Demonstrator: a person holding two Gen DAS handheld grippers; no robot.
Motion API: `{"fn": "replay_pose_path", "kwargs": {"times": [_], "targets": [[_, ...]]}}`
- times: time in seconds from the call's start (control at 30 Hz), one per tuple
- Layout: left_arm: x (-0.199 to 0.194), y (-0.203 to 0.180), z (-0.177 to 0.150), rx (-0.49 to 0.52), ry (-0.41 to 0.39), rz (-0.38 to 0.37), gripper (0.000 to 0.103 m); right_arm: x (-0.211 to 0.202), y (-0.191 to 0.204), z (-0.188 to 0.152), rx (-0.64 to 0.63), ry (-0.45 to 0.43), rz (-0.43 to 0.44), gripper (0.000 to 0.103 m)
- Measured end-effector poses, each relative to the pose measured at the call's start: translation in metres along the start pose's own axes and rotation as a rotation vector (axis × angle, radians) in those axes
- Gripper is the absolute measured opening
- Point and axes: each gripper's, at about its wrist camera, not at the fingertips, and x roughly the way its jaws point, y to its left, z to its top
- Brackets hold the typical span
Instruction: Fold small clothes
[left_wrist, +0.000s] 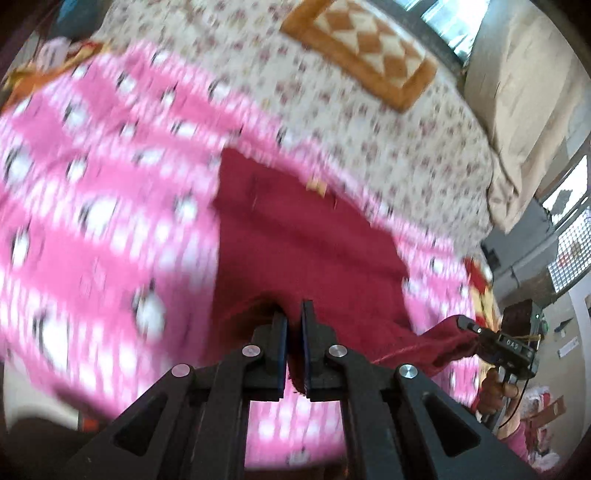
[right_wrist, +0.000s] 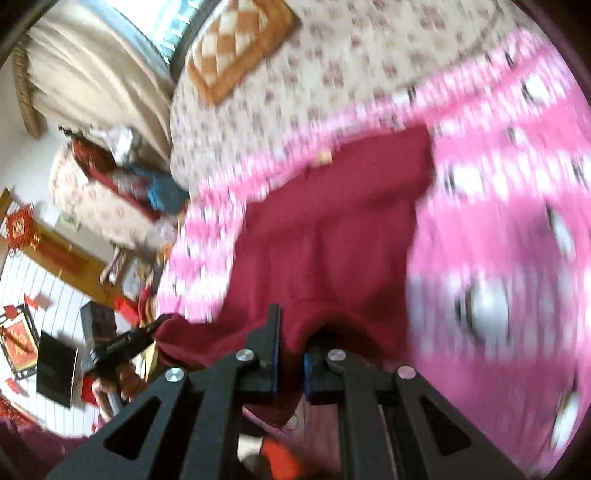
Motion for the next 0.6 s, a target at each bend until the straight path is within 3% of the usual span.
{"fn": "replay_pose_path", "kwargs": {"times": [0.17,0.3,0.47,0.6], "targets": [[0.046,-0.005,0.069,-0.007,-0.1,0.037,0.0,0.038,0.006,0.072,-0.046,-0.065,-0.053,0.009],[0.088,0.005,0.108,0.0,-0.125,0.098,0.0,0.073,-0.008,0.122,-0.023,-0.09,-0.121,0.009],[0.141,0.028,0.133,-0.063,-0.09,0.123,0.0,0.114,-0.048,0.169,0.066,-0.087,-0.186,0.009],[0.178,0.054,0.146,-0.112,-0.049,0.121,0.0,0.146,-0.065,0.19,0.06,-0.07,-0.207,0.01]]}}
